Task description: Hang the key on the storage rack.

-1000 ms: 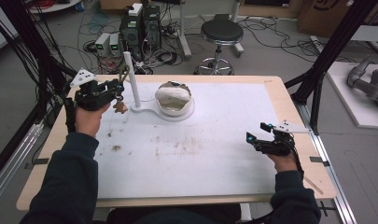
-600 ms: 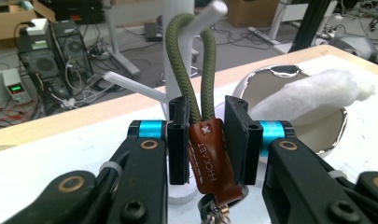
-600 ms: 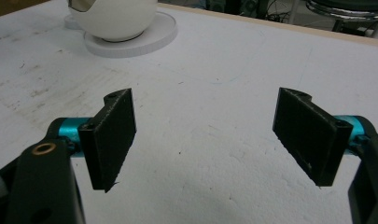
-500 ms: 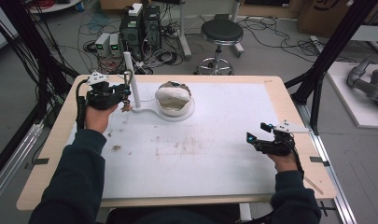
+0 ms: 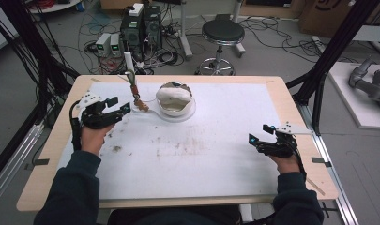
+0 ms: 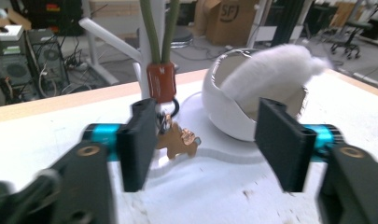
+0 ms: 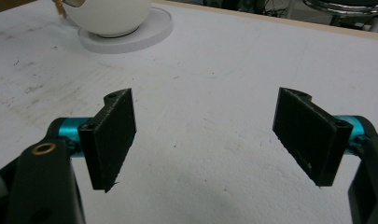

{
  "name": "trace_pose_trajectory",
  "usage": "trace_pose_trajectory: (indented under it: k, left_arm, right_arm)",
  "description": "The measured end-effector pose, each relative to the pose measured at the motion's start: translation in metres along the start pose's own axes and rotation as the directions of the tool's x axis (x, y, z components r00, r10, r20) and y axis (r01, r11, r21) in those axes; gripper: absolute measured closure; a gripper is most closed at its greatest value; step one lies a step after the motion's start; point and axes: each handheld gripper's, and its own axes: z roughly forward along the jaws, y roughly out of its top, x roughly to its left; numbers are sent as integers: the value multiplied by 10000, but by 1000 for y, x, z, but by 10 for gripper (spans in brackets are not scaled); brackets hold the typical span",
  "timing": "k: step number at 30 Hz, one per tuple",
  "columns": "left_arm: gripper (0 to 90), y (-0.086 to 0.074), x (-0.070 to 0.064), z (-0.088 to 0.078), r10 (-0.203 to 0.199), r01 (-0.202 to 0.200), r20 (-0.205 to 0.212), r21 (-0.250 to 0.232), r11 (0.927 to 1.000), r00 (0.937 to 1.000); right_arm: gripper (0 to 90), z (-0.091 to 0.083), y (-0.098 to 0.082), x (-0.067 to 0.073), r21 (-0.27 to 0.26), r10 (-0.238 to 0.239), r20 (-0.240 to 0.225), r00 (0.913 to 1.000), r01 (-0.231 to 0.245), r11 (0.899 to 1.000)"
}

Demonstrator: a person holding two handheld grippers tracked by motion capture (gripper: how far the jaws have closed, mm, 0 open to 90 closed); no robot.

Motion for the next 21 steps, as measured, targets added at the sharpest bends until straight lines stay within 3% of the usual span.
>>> trace_pose_trajectory:
  k: [1,2,5,9,21]
  left_arm:
    - [268,-4,-2,-3,-47,44,-201,-117,9999,9998]
    - [212,-14,-5,-9,-126,100,-486,-547,9985,9987]
    - [185,-24,-11,-12,121,-144,-319,-732,9972,9994]
    - [184,-21,-19,-15,351,-363,-143,-979,9945,9993]
    - [186,-35,-38,-14,602,-565,557,-656,9962,9966]
  right_arm:
    - [217,0,0,0,-4,19,12,10000,-19,10000]
    - [217,0,0,0,7,16,1,10000,-16,10000]
    - [217,1,-2,-2,37,99,5,10000,-99,9999]
    - [217,2,-3,-3,72,85,11,10000,-85,9999]
    - [217,0,-2,-1,20,-163,89,9998,163,9999]
